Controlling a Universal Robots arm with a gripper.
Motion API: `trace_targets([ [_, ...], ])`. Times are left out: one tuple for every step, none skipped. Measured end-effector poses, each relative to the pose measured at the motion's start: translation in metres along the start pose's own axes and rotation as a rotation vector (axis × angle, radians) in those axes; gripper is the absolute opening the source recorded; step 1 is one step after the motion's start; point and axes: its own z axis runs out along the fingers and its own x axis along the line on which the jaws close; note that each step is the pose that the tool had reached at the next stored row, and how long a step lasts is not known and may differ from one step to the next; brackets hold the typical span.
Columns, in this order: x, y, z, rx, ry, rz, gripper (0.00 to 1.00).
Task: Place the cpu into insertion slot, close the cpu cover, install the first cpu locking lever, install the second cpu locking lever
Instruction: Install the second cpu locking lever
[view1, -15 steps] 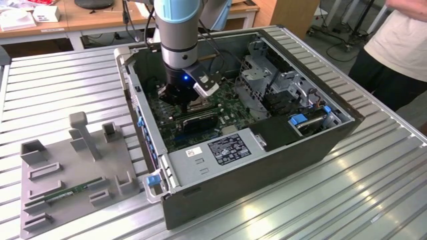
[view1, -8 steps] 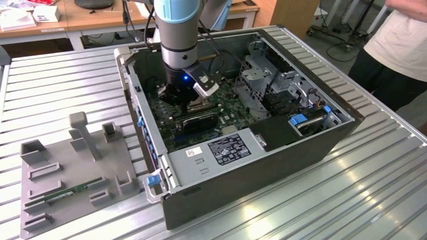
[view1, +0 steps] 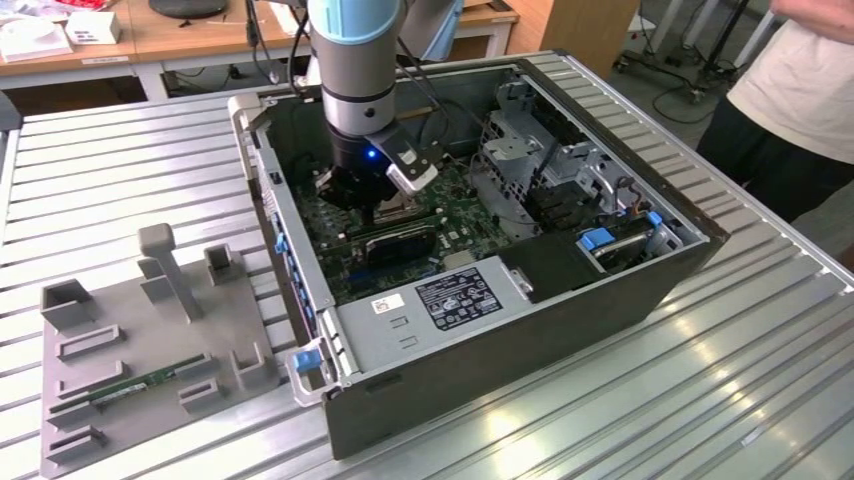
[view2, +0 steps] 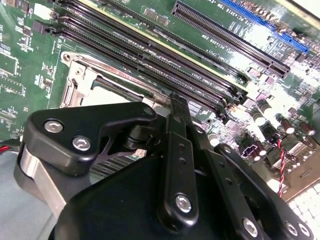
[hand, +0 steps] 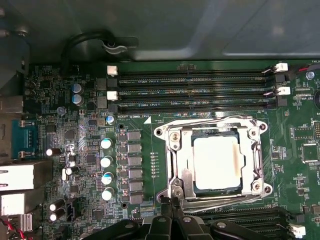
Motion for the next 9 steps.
trace_targets([
  [0.0,0.0,0.0,-0.0001,-0.0003,0.0,0.11],
  [0.0002,0.0,-0.0001,-0.0004,-0.0006,0.0,0.11],
  [0.0003,0.0,-0.0001,-0.0008,-0.0011,0.0,0.11],
  [0.0005,-0.0001,-0.0001,-0.0018,-0.0017,0.0,0.11],
  [0.0007,-0.0001,0.0002,-0.003,-0.0025,0.0,0.11],
  [0.0009,-0.0001,0.0004,-0.0041,-0.0032,0.0,0.11],
  [0.0012,-0.0001,0.0006,-0.0049,-0.0037,0.0,0.11],
  [0.0015,-0.0001,0.0008,-0.0054,-0.004,0.0,0.11],
  [0.0017,-0.0002,0.001,-0.0056,-0.0042,0.0,0.11],
])
